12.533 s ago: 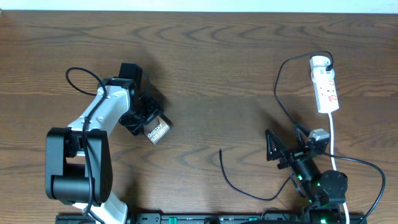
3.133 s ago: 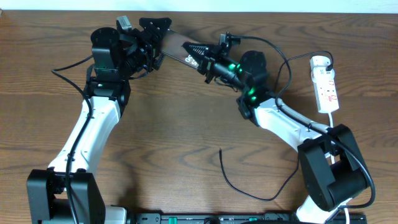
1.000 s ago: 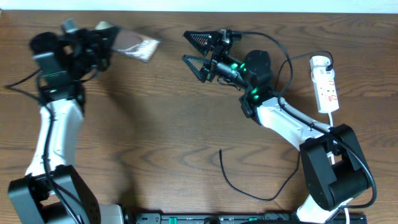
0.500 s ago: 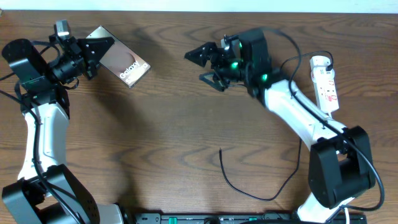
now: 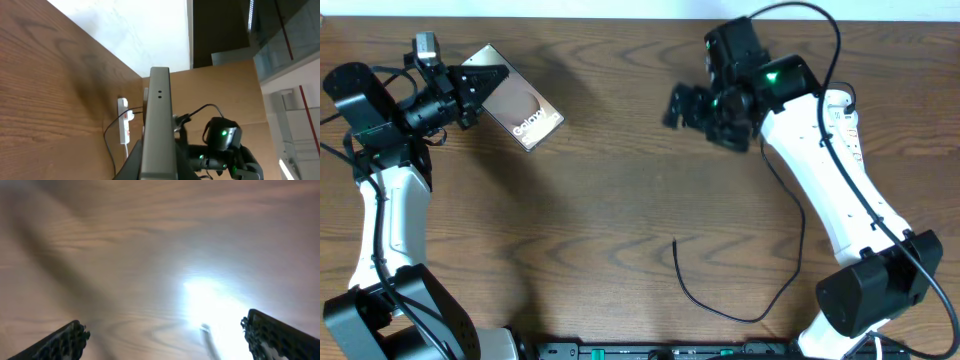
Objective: Plug charger to phone and switch on socket
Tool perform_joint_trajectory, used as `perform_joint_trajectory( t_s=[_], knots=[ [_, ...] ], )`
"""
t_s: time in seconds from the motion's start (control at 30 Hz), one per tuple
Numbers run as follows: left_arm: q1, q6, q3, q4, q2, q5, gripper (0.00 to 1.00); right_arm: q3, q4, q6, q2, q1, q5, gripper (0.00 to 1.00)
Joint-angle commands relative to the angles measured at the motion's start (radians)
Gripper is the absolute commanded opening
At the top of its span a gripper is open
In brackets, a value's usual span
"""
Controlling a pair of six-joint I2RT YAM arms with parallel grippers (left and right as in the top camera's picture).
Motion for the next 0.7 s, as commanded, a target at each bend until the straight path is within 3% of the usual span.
perform_joint_trajectory(
  t_s=[0.0, 0.27, 0.67],
  knots=[
    [0.001, 0.03, 0.004, 0.013, -0.01, 0.043, 0.07, -0.028, -0.068, -0.051, -0.004, 0.059, 0.141, 0.99],
    [0.001, 0.047, 0.003, 0.013, -0.01, 0.057, 0.07, -0.227, -0.056, 0.015, -0.004, 0.23, 0.191, 0.99],
    [0.001, 0.09, 0.003, 0.013, -0.009, 0.075, 0.07, -0.525, 0.068, 0.134, -0.004, 0.33, 0.124, 0.99]
  ],
)
